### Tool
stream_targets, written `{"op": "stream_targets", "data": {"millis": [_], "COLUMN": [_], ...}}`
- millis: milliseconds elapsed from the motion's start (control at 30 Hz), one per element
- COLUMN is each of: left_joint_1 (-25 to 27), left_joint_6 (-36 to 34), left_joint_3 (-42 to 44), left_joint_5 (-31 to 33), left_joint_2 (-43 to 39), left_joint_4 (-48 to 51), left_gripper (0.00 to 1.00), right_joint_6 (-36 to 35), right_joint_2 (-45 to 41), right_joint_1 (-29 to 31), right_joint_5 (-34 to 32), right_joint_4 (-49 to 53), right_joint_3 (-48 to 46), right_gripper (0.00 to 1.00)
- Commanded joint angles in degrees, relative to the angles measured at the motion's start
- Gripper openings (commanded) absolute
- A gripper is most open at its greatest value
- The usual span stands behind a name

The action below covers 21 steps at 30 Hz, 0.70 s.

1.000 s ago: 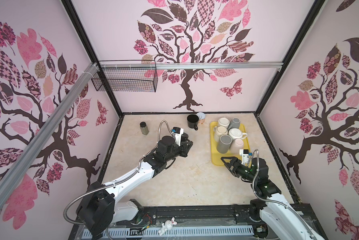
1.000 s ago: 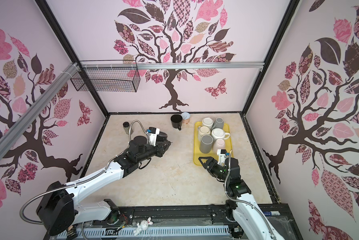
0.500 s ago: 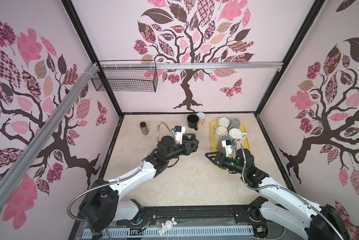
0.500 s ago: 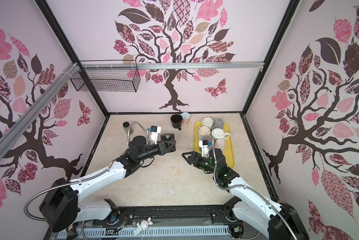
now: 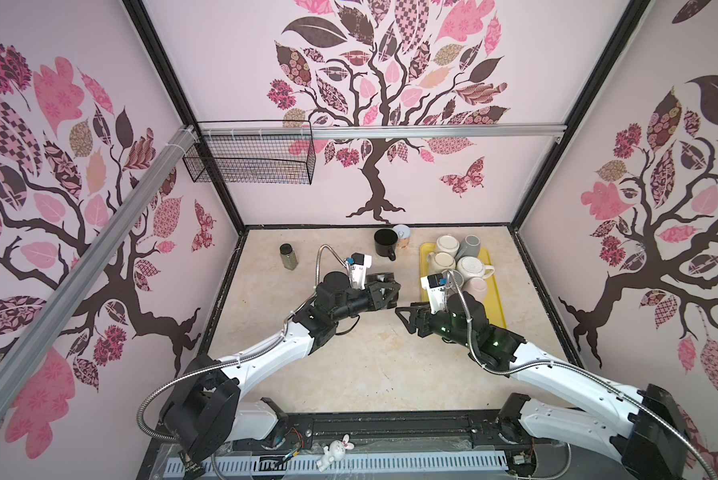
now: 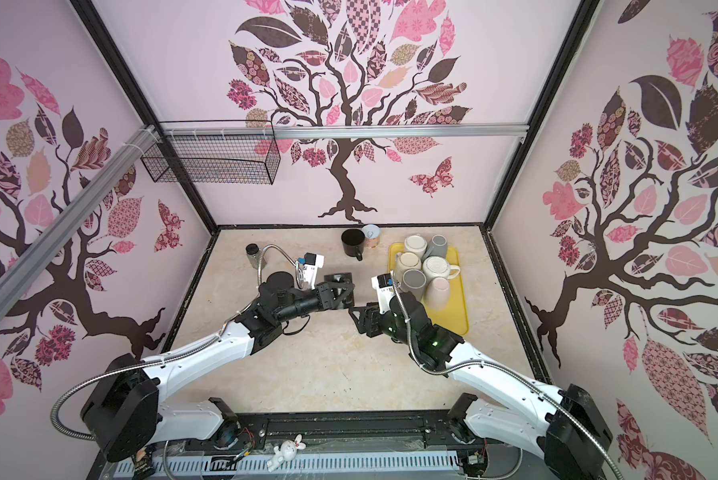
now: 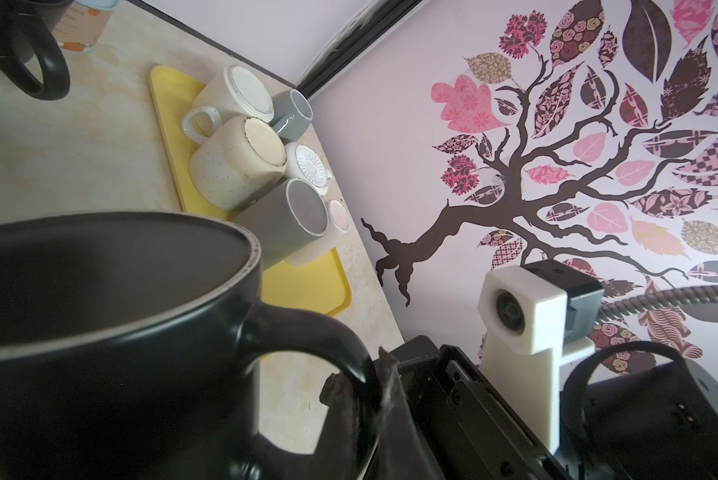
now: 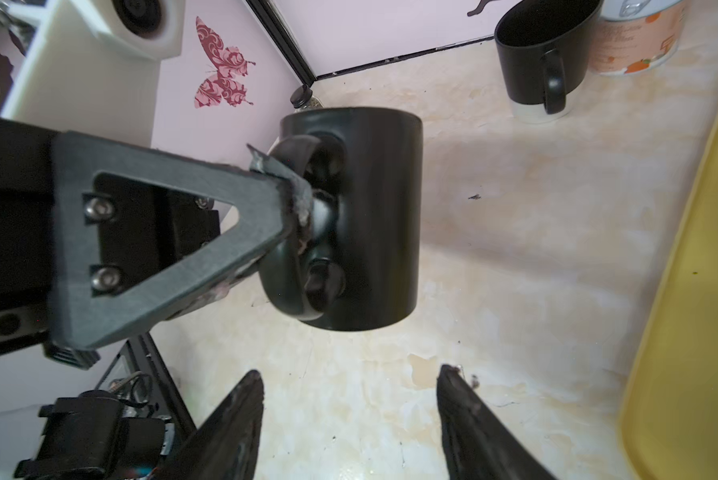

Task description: Turn the mug right side up

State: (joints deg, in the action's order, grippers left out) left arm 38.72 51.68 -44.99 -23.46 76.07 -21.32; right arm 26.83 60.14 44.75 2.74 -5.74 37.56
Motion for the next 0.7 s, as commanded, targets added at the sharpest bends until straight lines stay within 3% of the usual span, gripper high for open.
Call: {"op": "stream_targets", "data": {"millis": [0,467,667], "left_joint_1": [0.05,0.04,0.78], "left_joint_6": [0.5,1.9,1.83], "left_joint_3": [-2.67,-3.14,-4.23], "left_joint_5": [-0.69,-1.1,-1.76], "left_joint_2": [-2.32,-3.05,-2.4], "left_joint_4": [-6.28,-6.28,-5.18], "left_gripper": [0.0,0.0,0.0], "right_joint_6": [-5.89,-8.0,-8.86], "right_joint_2": [1.24,6.47,6.4], "right_joint_1": [0.64,1.06,1.1], "right_joint_5": [-2.92,-0.33,-3.59], "right_joint_4": [-0.41,-4.1,-5.75], "right_joint_3": [3.7,6.56,6.58], "right_gripper": [0.67,0.66,0.57]}}
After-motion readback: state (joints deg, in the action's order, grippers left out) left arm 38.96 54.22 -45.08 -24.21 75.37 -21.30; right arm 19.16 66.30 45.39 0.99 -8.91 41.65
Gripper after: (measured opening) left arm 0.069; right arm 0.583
